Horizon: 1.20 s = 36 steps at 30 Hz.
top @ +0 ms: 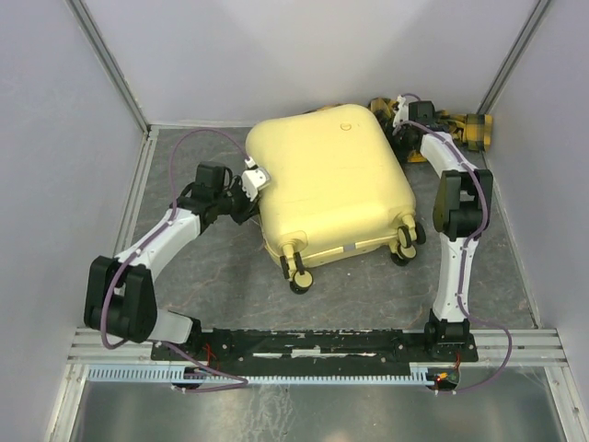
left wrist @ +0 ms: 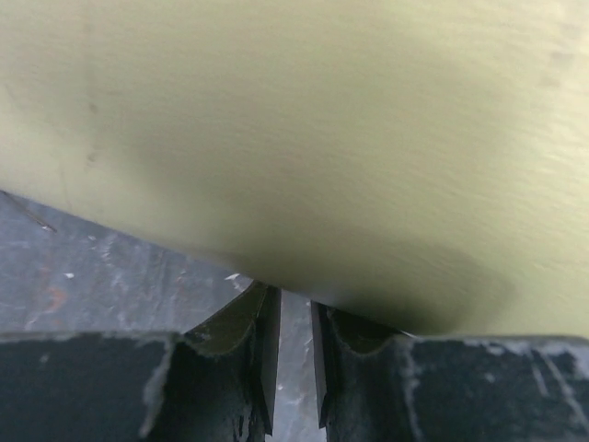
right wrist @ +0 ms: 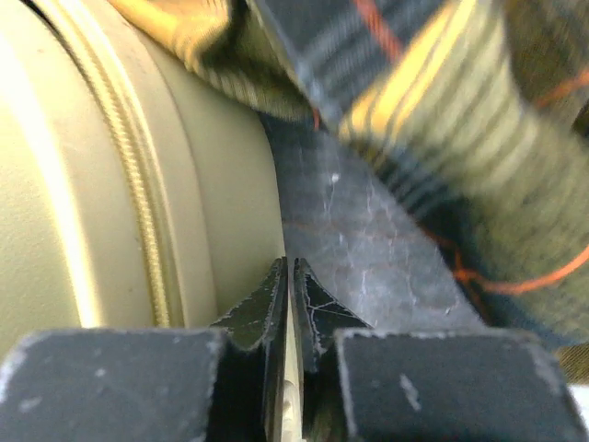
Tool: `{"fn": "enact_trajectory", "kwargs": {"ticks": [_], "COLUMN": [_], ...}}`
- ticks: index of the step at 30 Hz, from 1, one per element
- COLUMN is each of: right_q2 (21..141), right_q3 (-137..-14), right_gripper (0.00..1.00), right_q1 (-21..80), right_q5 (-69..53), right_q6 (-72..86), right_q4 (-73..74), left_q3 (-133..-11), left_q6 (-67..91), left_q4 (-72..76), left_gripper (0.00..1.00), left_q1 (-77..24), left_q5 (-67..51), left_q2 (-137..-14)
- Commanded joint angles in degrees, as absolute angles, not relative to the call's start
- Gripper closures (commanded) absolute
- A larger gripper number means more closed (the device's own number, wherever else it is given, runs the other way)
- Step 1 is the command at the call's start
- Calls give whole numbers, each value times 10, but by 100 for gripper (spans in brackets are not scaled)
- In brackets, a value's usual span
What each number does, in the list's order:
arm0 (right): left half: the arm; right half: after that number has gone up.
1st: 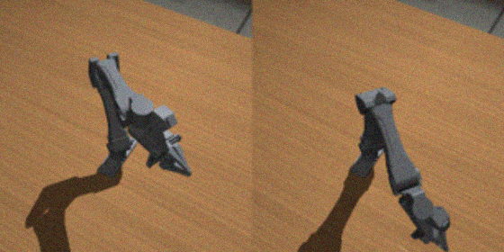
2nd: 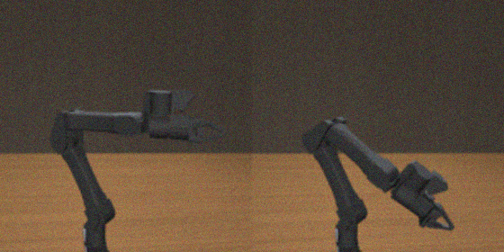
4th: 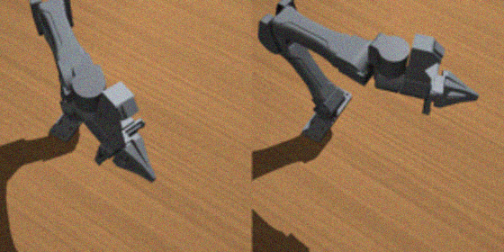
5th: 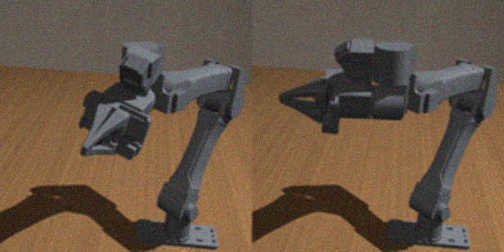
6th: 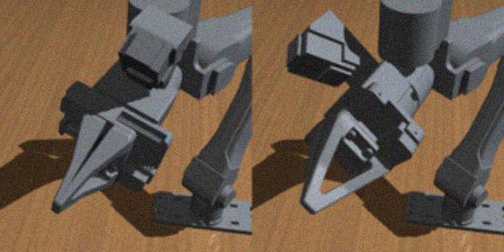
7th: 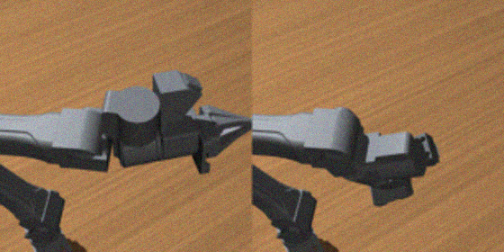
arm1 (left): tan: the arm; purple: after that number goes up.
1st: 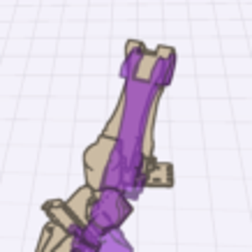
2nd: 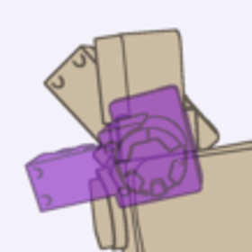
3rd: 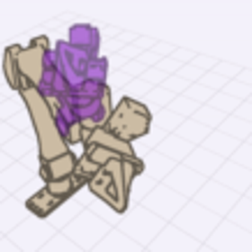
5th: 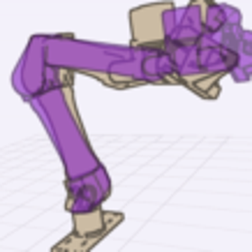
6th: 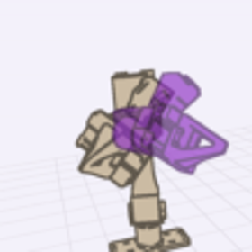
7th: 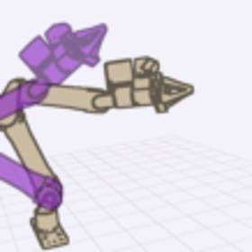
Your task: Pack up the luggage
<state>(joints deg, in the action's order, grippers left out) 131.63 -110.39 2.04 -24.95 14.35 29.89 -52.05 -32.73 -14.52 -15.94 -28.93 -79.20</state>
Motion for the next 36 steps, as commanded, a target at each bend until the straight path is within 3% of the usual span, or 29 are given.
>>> {"fn": "enact_trajectory", "kwargs": {"ticks": [1, 4, 13, 25, 30, 36], "right_q2": [1306, 1290, 1189, 1120, 983, 852], "right_q3": [-1190, -1213, -1222, -1222, -1115, -924], "right_gripper": [83, 72, 23, 14, 9, 10], "right_q1": [66, 58, -14, -170, -173, -170], "right_q5": [-360, -352, -345, -325, -355, -332], "right_q6": [110, 66, -23, -145, -227, -321], "right_q4": [305, 354, 516, 735, 866, 886], "left_q3": [-584, -620, -615, -587, -567, -531], "left_q6": [-198, -169, -202, -199, -212, -218], "left_q4": [-55, -40, -72, -170, -211, -236], "left_gripper": [74, 75, 68, 46, 38, 38], "left_q1": [-198, -199, -198, -137, -132, -132], "left_q5": [-353, -352, -352, -339, -322, -294], "left_q2": [-870, -913, -900, -830, -785, -737]}}
